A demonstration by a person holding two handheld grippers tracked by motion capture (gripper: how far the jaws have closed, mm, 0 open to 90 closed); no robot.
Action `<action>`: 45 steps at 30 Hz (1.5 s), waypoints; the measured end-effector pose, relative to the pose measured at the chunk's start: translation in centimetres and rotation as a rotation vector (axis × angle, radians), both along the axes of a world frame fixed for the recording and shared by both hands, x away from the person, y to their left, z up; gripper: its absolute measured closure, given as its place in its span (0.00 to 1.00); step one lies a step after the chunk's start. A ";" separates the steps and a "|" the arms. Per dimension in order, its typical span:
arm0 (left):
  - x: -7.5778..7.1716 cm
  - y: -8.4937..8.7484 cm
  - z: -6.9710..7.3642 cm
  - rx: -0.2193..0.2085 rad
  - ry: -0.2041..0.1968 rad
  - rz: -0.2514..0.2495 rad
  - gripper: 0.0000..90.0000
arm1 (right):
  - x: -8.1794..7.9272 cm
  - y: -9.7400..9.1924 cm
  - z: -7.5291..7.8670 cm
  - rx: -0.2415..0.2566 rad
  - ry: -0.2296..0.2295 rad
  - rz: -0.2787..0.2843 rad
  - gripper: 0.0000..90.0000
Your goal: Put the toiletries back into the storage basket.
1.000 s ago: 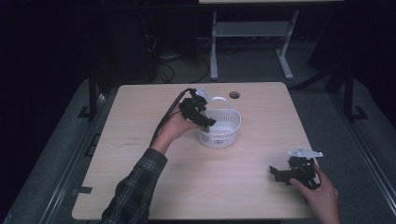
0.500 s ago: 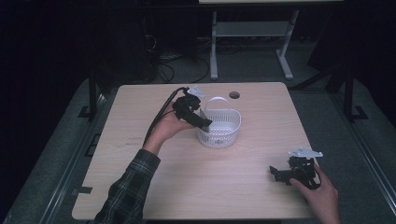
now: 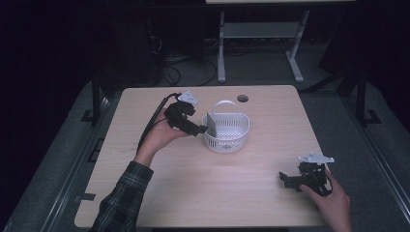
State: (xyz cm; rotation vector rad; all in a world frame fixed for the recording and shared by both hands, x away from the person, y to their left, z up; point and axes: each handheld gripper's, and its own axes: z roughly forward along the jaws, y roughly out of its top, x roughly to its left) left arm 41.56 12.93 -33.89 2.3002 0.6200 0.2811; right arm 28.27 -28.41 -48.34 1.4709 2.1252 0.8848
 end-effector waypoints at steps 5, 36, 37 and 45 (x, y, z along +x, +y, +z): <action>-1.0 1.2 0.0 0.000 -0.013 0.010 0.16 | 0.0 0.0 0.0 0.000 0.000 0.000 0.00; -7.6 8.3 -4.2 -0.042 -0.048 0.119 0.16 | 0.0 0.0 0.0 0.000 0.000 0.000 0.00; -7.8 8.5 -4.4 -0.039 -0.050 0.120 0.16 | 0.0 0.0 0.0 0.000 0.000 0.000 0.00; -9.3 9.6 -6.3 -0.019 -0.055 0.146 0.16 | 0.0 0.0 0.0 0.000 0.000 0.000 0.00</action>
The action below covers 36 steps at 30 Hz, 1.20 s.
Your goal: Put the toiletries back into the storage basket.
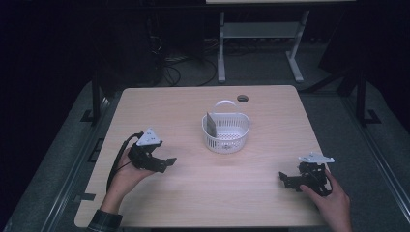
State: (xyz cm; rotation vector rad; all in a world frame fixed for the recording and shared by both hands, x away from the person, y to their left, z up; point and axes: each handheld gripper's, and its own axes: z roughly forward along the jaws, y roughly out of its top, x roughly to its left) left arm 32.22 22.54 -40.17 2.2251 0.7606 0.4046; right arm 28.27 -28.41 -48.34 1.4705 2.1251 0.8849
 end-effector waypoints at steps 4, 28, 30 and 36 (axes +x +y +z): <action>-0.9 0.7 -1.0 0.002 0.006 0.008 0.16 | 0.0 0.0 0.0 0.000 0.000 0.000 0.00; -5.1 7.0 -6.2 0.031 0.021 0.165 0.15 | 0.0 0.0 0.0 0.000 0.000 0.000 0.00; -5.1 7.2 -6.5 0.030 0.019 0.175 0.14 | 0.0 0.0 0.0 0.001 0.000 -0.001 0.00; -5.1 7.6 -7.2 0.000 0.014 0.180 0.14 | 0.0 0.0 0.0 0.001 0.000 -0.001 0.00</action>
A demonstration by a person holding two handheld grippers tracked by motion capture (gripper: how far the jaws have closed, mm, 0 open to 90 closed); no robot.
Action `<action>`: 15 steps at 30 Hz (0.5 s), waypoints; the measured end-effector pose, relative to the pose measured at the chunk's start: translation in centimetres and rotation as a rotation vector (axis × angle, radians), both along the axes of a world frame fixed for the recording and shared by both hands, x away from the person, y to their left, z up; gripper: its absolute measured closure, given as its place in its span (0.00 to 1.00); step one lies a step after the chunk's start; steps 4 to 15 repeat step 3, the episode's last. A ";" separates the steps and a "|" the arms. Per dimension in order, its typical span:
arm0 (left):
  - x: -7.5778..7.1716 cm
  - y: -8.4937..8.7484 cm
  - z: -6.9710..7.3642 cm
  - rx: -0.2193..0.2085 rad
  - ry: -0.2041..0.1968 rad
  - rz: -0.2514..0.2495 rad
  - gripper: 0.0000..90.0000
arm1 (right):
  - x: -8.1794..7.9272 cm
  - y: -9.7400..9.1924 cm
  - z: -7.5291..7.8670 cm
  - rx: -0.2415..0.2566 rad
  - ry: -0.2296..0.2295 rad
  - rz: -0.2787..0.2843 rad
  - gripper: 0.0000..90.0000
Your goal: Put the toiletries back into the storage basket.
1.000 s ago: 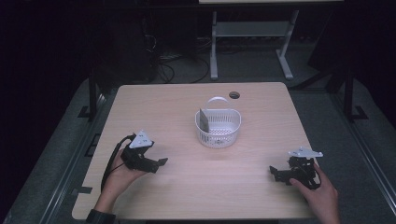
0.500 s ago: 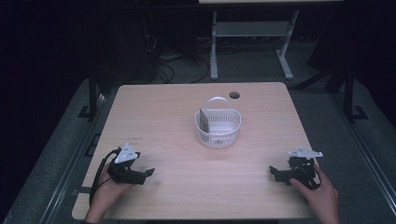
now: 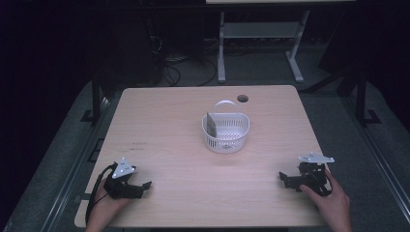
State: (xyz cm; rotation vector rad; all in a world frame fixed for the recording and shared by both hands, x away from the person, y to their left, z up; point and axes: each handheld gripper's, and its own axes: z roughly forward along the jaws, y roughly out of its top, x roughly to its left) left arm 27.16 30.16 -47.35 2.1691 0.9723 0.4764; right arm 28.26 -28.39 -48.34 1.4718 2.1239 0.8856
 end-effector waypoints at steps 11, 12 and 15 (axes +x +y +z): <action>0.2 0.2 -0.1 -0.024 0.027 0.009 0.14 | 0.0 0.0 0.0 0.000 0.000 0.000 0.00; 0.2 0.2 -0.1 -0.024 0.027 0.009 0.14 | 0.0 0.0 0.0 0.000 0.000 0.000 0.00; 0.2 0.2 -0.1 -0.024 0.027 0.009 0.14 | 0.0 0.0 0.0 0.000 0.000 0.000 0.00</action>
